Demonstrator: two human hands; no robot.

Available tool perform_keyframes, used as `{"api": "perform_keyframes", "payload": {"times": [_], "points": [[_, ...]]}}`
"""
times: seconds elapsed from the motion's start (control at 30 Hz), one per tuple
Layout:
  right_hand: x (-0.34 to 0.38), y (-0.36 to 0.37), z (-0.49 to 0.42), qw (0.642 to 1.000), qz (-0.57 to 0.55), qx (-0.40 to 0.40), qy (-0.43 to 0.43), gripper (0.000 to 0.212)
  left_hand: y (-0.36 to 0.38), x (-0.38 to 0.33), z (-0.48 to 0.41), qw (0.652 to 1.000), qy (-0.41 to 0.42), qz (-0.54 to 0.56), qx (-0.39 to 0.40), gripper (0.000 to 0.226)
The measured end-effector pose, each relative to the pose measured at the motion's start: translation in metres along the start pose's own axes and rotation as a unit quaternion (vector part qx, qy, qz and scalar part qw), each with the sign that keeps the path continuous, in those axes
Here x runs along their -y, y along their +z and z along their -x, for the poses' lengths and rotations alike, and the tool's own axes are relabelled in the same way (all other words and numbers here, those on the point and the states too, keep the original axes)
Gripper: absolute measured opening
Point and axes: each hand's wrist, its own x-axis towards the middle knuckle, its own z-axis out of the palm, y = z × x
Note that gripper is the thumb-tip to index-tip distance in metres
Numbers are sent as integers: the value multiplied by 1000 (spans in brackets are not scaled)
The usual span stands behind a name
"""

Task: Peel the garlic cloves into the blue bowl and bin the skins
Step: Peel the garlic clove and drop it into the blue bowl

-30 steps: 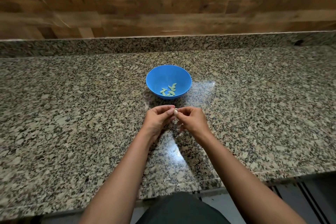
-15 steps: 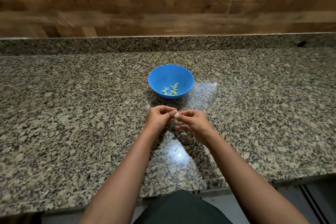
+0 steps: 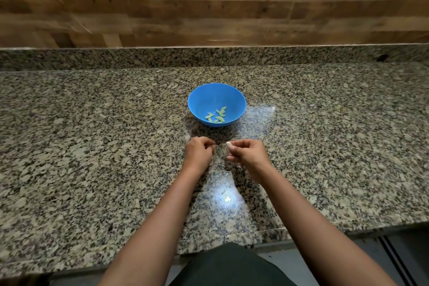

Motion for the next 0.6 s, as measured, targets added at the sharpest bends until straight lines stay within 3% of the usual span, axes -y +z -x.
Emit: {"api": "perform_keyframes", "payload": {"times": [0.23,0.3,0.4,0.6], "points": [[1,-3,2,1000,-30,4,7,1,-1,5,1,997,43,-49,-33,29],[0,-2,2,1000,-28,6,2,1,-1,3,2,997,62,46,-11,26],[1,1,3,1000,-6,9,-8,8,0,-4,8,979,14,192,69,17],[6,10,7,1000,13,14,-8,6,7,-9,14,924,-60,371,72,4]]}}
